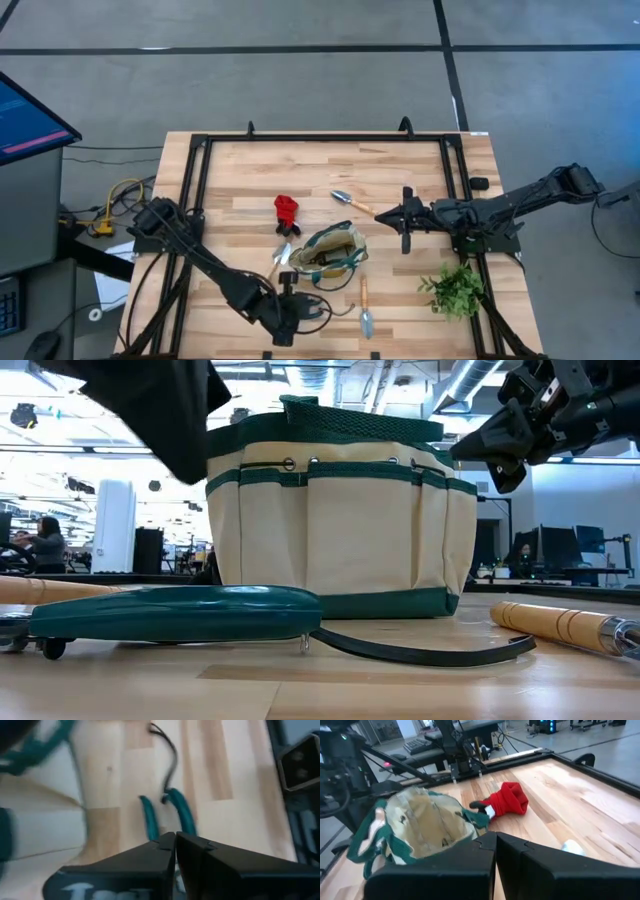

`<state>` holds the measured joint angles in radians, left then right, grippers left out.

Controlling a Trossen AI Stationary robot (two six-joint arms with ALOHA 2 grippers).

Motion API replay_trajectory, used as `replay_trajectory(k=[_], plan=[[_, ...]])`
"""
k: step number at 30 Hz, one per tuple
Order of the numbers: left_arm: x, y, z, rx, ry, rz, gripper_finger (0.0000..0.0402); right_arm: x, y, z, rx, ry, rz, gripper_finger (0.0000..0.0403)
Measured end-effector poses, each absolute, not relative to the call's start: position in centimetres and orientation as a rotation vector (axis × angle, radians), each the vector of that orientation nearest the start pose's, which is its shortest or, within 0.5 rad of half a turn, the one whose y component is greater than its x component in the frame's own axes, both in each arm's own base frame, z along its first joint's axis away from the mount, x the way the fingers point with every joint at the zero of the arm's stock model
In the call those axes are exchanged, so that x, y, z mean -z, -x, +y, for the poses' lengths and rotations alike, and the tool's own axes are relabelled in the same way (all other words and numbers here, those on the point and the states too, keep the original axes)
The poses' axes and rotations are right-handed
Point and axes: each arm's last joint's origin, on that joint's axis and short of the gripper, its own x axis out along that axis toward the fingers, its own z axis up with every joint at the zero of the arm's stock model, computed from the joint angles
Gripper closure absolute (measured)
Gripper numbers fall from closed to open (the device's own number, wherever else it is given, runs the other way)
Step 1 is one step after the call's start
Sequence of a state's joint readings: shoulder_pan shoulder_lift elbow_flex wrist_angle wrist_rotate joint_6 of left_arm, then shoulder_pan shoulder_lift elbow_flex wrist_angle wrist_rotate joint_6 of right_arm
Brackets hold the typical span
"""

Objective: Pick & Place Garden tools in Gardening bag
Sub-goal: Put the shear scissors into the gardening bag

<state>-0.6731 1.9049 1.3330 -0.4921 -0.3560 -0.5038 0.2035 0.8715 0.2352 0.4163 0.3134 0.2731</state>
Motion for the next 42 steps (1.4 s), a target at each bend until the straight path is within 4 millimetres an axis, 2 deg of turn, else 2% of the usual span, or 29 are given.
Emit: replay_trajectory(k=[4, 11, 17, 21, 25, 29, 34, 42], plan=[[-18.8, -31.2, -23.8, 0.102, -0.032, 0.983, 0.0399, -18.7, -17.4, 2.7, 0.139, -0.215, 0.202, 0.0403], [-17.8, -30.9, -23.6, 0.106, -0.019, 0.988, 0.0387, -18.7, -17.4, 2.7, 0.139, -0.214, 0.202, 0.0403], [-17.4, -30.8, -23.4, 0.093, -0.011, 0.996, 0.0323, -18.7, -17.4, 2.7, 0.139, -0.212, 0.202, 0.0403], [-17.5, -31.2, -23.0, 0.091, -0.011, 0.984, 0.0272, -18.7, -17.4, 2.7, 0.139, -0.212, 0.202, 0.0403], [-16.4, -32.3, -22.9, 0.085, 0.012, 0.961, 0.024, -18.7, -17.4, 2.7, 0.139, -0.212, 0.202, 0.0403], [-15.5, -32.7, -22.9, 0.102, 0.029, 0.978, 0.0237, -18.7, -17.4, 2.7, 0.14, -0.211, 0.205, 0.0403], [-15.2, -32.8, -23.0, 0.094, 0.083, 0.991, 0.0252, -18.6, -17.4, 2.7, 0.14, -0.21, 0.21, 0.0403], [-13.3, -33.0, -23.7, 0.126, 0.099, 1.026, 0.0271, -18.6, -17.4, 2.7, 0.141, -0.21, 0.212, 0.0403]])
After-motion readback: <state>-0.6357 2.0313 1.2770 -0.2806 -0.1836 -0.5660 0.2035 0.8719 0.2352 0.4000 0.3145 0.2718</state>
